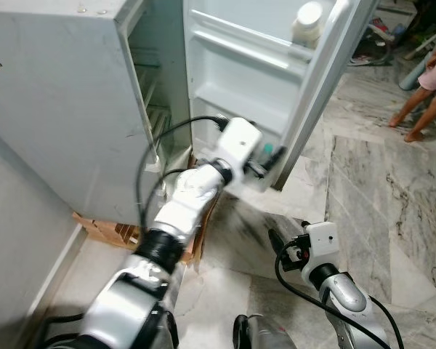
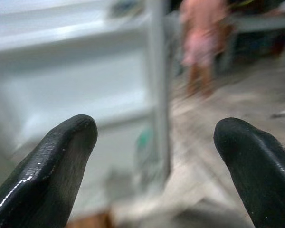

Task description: Restocking fridge

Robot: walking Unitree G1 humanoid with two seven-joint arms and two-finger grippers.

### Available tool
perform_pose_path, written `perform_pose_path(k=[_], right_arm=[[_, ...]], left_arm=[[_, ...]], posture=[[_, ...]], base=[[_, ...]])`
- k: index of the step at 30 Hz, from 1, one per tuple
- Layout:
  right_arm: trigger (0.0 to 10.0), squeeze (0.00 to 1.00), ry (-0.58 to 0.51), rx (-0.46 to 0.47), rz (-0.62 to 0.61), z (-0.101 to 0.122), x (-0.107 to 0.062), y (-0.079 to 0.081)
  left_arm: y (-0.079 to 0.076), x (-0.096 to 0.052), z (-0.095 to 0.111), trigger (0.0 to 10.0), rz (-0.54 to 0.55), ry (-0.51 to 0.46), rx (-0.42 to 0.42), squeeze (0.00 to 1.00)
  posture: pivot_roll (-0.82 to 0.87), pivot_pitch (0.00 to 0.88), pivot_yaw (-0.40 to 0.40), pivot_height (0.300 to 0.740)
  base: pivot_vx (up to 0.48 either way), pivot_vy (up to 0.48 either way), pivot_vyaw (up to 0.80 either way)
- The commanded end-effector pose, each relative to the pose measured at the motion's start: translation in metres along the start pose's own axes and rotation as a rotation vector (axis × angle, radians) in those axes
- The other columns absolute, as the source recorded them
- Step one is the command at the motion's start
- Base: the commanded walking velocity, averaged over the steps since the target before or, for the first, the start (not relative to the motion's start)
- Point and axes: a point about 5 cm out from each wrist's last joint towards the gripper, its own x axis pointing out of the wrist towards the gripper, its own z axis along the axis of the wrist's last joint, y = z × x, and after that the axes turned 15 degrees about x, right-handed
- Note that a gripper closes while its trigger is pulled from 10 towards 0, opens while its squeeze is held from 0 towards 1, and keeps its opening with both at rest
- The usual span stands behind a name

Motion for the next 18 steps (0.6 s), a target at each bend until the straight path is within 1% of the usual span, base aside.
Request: perform_pose_path(k=[1, 3, 6, 9, 14, 15, 16, 17, 18], right_arm=[[10.0, 0.00, 0.000, -0.013, 0.016, -0.001, 0.000, 0.001], [10.0, 0.00, -0.019, -0.010, 0.019, 0.002, 0.001, 0.001], [10.0, 0.00, -0.061, -0.005, 0.012, 0.011, 0.005, 0.002], [10.0, 0.00, -0.091, -0.002, 0.020, 0.019, 0.010, 0.005], [10.0, 0.00, -0.125, -0.005, 0.059, 0.026, 0.015, 0.020], [10.0, 0.00, -0.125, -0.005, 0.059, 0.026, 0.015, 0.020], [10.0, 0.00, -0.128, -0.010, 0.062, 0.026, 0.016, 0.022], [10.0, 0.00, -0.140, -0.020, 0.049, 0.028, 0.017, 0.024], [10.0, 0.00, -0.146, -0.020, 0.040, 0.029, 0.017, 0.023]], left_arm=[[0.001, -0.006, -0.009, 10.0, 0.029, 0.022, 0.018, 0.00], [0.006, -0.015, -0.018, 10.0, 0.061, 0.039, 0.013, 0.00], [0.007, -0.030, -0.034, 10.0, 0.097, 0.088, 0.013, 0.00], [0.012, -0.043, -0.043, 10.0, 0.144, 0.124, 0.008, 0.00], [0.021, -0.066, -0.052, 10.0, 0.225, 0.168, 0.007, 0.00], [0.021, -0.066, -0.052, 10.0, 0.225, 0.168, 0.007, 0.00], [0.022, -0.072, -0.053, 10.0, 0.235, 0.175, 0.013, 0.00], [0.023, -0.083, -0.055, 10.0, 0.255, 0.189, 0.017, 0.00], [0.023, -0.087, -0.055, 10.0, 0.261, 0.193, 0.018, 0.00]], posture=[[0.00, 0.093, -0.030, 0.740], [0.00, 0.093, -0.034, 0.740], [0.01, 0.091, -0.042, 0.740], [0.02, 0.093, -0.042, 0.740], [0.04, 0.107, -0.043, 0.740], [0.04, 0.107, -0.043, 0.740], [0.05, 0.113, -0.043, 0.740], [0.06, 0.124, -0.040, 0.740], [0.06, 0.126, -0.039, 0.740]], base=[[0.000, 0.000, 0.00], [0.000, 0.000, 0.00], [0.000, -0.463, 0.00], [0.000, -0.464, -0.58], [0.000, -0.446, 0.00], [0.000, -0.424, 0.00], [0.000, -0.420, 0.00], [0.244, -0.409, 0.00], [0.244, -0.409, 0.00]])
